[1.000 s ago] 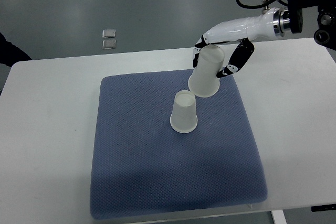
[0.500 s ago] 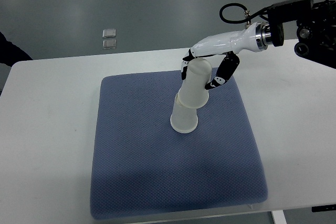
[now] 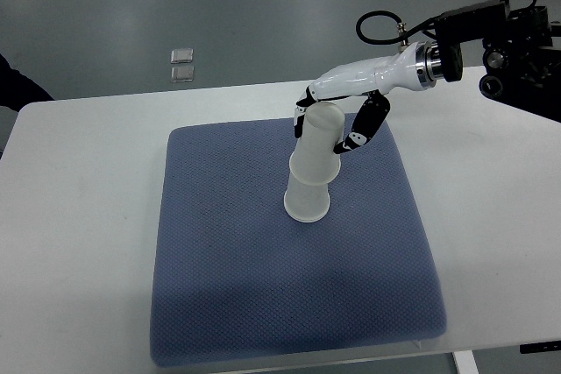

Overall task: Stack paper cups
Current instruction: 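Lower the held cup onto the cup on the pad, then open the right hand and withdraw it upward from the stacked cups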

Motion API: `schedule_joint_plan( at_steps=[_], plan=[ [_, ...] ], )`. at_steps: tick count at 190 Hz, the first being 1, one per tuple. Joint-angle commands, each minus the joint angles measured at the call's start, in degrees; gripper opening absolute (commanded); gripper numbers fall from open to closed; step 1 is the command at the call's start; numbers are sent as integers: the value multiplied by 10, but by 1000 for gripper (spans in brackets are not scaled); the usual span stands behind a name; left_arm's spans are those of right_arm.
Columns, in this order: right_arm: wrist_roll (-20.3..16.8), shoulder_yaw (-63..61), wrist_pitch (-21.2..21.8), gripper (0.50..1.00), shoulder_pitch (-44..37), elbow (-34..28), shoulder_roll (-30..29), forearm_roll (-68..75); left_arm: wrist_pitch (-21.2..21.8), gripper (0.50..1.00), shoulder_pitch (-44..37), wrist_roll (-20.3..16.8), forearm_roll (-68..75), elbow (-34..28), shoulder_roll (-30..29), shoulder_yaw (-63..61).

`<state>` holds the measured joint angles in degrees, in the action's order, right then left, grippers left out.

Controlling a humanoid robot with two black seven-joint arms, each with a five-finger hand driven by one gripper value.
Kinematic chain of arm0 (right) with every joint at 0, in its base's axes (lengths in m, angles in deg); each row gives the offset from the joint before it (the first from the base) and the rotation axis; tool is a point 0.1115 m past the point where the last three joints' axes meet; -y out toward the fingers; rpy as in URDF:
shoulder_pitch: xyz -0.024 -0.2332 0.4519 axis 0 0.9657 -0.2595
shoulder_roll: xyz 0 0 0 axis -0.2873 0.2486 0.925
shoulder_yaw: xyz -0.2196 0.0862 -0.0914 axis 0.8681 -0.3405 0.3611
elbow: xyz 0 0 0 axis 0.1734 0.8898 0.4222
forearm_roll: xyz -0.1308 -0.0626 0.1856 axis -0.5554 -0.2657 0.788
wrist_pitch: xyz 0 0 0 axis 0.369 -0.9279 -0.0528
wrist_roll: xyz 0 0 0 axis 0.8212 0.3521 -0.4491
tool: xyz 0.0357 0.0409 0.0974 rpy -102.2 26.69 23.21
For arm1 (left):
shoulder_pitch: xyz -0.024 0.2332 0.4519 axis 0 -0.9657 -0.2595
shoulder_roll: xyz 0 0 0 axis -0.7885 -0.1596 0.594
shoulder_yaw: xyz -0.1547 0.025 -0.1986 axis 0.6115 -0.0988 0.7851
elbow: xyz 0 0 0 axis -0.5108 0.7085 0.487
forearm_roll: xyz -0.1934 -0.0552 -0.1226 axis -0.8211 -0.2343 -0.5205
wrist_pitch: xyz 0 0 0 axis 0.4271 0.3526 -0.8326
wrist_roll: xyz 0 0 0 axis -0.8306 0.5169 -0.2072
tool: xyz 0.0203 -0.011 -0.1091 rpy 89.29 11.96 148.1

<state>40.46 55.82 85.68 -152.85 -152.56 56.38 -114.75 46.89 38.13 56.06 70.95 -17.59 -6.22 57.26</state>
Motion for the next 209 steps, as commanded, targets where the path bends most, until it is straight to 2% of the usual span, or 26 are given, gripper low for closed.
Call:
schedule_joint_plan(
  at_steps=[1,80,92,110,128,209],
  plan=[
    [0,0,-2,725,1,3,-3,0,0,1000,0,0,0,0,0,0],
    [0,0,-14,735,26,23,-12,-5,0,1000,0,0,0,0,0,0],
    [0,0,-15,762,27,23,-15,-3,0,1000,0,0,0,0,0,0],
    [0,-2,-15,854,30,23,-19,2,0,1000,0,0,0,0,0,0],
    [1,-2,-15,895,31,23,-19,3,0,1000,0,0,0,0,0,0],
    [1,-5,-15,899,27,22,-22,4,0,1000,0,0,0,0,0,0]
  ],
)
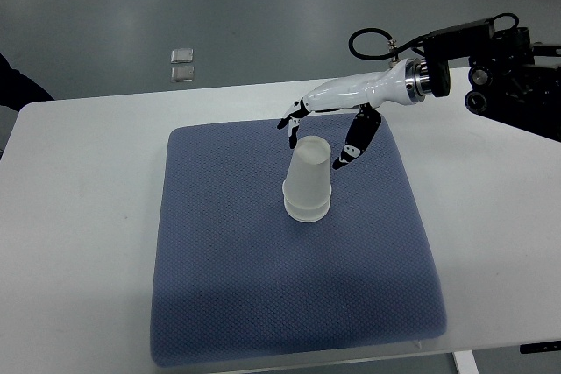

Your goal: Stack paper cups

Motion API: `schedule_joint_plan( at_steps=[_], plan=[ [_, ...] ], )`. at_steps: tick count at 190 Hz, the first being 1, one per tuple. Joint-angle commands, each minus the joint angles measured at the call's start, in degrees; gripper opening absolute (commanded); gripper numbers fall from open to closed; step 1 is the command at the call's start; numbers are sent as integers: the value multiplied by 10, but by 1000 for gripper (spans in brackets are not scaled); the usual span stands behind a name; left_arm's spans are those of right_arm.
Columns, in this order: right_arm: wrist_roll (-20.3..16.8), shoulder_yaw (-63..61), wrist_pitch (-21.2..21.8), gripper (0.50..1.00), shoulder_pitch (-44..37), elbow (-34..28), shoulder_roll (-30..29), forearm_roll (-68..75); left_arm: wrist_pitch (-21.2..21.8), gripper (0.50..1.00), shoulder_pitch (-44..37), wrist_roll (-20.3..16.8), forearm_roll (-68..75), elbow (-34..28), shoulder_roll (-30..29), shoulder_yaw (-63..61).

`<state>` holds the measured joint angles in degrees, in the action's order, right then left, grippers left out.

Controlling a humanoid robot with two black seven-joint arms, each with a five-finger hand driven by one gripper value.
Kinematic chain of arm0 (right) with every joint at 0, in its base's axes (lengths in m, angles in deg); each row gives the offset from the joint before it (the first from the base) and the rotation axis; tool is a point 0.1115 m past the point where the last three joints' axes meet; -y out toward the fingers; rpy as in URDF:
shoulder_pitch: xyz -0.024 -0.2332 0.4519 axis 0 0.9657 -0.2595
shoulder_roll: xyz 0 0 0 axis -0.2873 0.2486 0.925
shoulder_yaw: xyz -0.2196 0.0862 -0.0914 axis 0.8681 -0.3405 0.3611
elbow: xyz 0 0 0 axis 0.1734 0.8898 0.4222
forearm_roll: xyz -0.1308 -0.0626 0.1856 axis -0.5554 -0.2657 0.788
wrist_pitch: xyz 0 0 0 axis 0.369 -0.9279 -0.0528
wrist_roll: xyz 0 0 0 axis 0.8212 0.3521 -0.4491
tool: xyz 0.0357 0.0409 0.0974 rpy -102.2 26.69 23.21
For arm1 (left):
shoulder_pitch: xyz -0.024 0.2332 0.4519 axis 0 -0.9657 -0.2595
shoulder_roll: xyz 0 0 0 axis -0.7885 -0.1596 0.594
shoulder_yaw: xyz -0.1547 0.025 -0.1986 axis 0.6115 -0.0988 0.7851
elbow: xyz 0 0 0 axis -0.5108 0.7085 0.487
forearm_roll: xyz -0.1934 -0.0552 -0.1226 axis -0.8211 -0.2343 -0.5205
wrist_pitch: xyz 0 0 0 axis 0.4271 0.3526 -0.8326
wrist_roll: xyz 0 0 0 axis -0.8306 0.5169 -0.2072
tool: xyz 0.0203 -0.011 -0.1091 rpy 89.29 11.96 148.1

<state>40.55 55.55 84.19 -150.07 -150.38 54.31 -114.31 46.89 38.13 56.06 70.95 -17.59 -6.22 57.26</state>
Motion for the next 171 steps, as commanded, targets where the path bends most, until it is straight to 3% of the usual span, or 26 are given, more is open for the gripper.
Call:
schedule_joint_plan(
  at_steps=[1,83,134,171],
  plan=[
    [0,-4,0,899,-1,0,-2,0,0,1000,0,0,0,0,0,0],
    [-1,-96,9,907,-23,23,5,29,0,1000,0,0,0,0,0,0],
    [-33,-159,-6,907,-15,141,-24,342,0,1000,0,0,0,0,0,0],
    [-34,-160,-80,907,21,220,-53,594,0,1000,0,0,0,0,0,0]
  ],
)
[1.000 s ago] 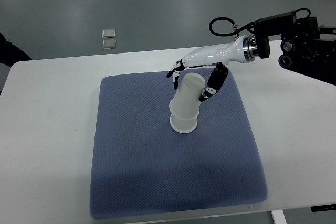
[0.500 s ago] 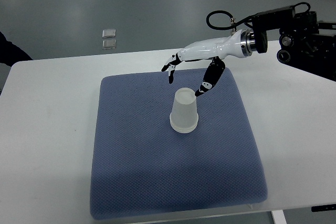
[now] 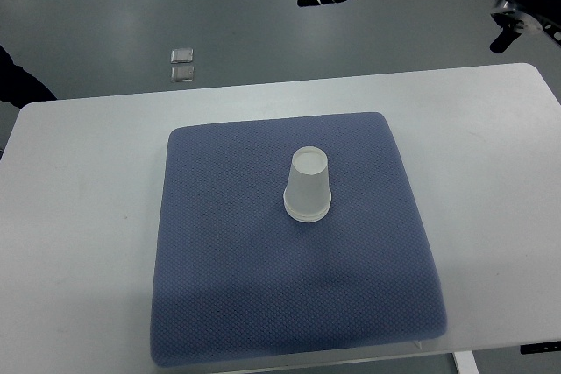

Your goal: Stack paper cups

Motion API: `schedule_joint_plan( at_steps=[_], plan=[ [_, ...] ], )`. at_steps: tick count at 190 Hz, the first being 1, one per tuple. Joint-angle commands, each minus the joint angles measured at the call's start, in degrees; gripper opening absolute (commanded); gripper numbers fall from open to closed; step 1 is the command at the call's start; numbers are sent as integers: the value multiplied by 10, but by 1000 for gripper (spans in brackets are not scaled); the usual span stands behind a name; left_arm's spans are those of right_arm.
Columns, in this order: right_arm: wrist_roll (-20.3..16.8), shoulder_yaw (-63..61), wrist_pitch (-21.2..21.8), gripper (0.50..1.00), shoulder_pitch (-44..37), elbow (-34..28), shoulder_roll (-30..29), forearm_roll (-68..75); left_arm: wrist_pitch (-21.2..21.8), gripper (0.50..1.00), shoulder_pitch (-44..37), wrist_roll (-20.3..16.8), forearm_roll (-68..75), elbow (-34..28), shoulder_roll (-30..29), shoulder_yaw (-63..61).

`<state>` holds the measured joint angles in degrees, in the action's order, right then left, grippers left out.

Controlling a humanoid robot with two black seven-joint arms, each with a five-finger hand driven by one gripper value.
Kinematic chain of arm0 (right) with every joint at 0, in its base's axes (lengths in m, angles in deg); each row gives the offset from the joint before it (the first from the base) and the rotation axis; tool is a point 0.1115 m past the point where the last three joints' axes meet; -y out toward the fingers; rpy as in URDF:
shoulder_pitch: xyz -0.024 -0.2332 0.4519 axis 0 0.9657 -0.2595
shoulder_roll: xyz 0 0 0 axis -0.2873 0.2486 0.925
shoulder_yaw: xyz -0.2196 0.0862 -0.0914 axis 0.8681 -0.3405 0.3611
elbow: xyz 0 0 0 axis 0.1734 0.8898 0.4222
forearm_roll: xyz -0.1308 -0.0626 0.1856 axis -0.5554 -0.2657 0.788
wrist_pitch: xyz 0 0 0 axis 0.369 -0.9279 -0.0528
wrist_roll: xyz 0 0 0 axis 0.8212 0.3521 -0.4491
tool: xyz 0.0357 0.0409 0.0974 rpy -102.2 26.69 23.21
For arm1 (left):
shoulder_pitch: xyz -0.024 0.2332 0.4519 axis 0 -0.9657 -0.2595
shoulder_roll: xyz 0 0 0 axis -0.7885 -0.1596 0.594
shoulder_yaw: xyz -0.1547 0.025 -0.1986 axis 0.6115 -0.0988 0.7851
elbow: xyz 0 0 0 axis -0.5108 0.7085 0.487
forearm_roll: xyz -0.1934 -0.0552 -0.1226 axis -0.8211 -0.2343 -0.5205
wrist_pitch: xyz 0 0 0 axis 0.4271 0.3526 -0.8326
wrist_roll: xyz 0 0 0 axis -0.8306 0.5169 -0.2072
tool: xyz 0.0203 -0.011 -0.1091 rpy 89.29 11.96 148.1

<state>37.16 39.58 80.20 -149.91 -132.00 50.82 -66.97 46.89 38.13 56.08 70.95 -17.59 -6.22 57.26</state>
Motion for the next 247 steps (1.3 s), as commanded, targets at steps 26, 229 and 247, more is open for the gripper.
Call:
schedule_joint_plan(
  at_steps=[26,229,247],
  plan=[
    [0,-1,-125,907,46,60,-43,255,0,1000,0,0,0,0,0,0],
    [6,-57,-118,915,187,108,-96,435,0,1000,0,0,0,0,0,0],
    [7,-57,-118,913,188,108,-96,435,0,1000,0,0,0,0,0,0]
  ],
)
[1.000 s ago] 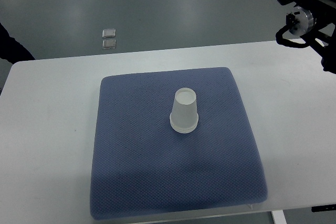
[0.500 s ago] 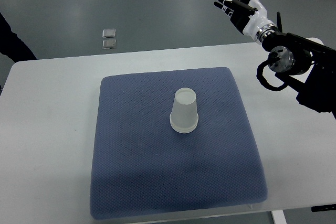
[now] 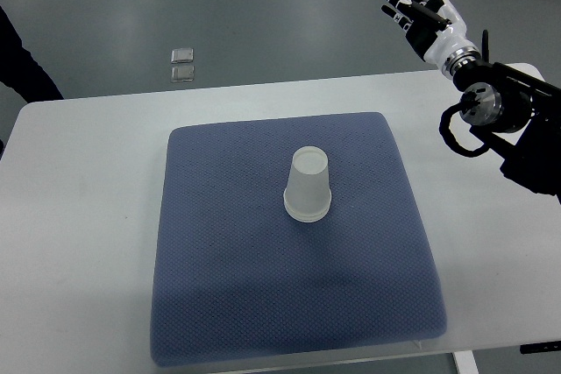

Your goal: Stack paper cups

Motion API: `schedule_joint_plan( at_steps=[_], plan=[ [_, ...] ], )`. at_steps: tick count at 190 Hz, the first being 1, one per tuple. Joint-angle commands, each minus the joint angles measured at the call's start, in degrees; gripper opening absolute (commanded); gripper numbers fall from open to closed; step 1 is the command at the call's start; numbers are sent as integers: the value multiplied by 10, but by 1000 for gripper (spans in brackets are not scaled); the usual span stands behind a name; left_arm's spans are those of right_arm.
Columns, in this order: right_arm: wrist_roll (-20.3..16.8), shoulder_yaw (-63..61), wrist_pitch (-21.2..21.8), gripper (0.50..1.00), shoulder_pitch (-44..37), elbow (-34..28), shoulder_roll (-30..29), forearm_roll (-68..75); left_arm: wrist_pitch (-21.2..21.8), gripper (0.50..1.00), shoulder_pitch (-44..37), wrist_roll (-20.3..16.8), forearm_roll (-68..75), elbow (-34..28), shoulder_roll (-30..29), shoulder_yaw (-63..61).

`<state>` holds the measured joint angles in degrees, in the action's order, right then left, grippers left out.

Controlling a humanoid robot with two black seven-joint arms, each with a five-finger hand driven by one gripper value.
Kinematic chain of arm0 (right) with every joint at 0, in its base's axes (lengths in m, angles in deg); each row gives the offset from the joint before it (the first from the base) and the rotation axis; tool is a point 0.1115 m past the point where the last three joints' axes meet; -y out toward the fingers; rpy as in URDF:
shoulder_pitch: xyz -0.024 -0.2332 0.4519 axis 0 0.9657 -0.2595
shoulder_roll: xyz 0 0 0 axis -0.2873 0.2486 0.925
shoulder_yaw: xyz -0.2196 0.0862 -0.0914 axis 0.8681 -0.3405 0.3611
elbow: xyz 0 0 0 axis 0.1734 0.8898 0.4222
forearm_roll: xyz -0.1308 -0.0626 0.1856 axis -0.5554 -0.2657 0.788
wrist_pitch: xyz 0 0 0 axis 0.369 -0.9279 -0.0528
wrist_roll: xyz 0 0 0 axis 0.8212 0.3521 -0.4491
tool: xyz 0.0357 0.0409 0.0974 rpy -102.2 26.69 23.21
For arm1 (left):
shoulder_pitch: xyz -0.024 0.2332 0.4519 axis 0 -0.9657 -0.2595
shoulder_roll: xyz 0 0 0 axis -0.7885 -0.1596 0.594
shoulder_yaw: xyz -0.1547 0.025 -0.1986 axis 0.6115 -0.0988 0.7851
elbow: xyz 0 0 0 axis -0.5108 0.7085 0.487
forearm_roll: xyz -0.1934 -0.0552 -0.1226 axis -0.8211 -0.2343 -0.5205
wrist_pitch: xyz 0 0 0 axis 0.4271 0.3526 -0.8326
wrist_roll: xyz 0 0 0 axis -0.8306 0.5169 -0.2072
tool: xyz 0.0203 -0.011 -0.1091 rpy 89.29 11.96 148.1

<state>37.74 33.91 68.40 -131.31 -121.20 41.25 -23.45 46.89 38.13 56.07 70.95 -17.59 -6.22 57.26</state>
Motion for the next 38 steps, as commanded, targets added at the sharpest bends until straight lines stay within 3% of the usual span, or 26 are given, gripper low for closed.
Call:
schedule_joint_plan(
  at_steps=[1,38],
  plan=[
    [1,-1,0,913,2,0,0,0,0,1000,0,0,0,0,0,0],
    [2,-2,0,915,3,0,-17,-1,0,1000,0,0,0,0,0,0]
  ],
)
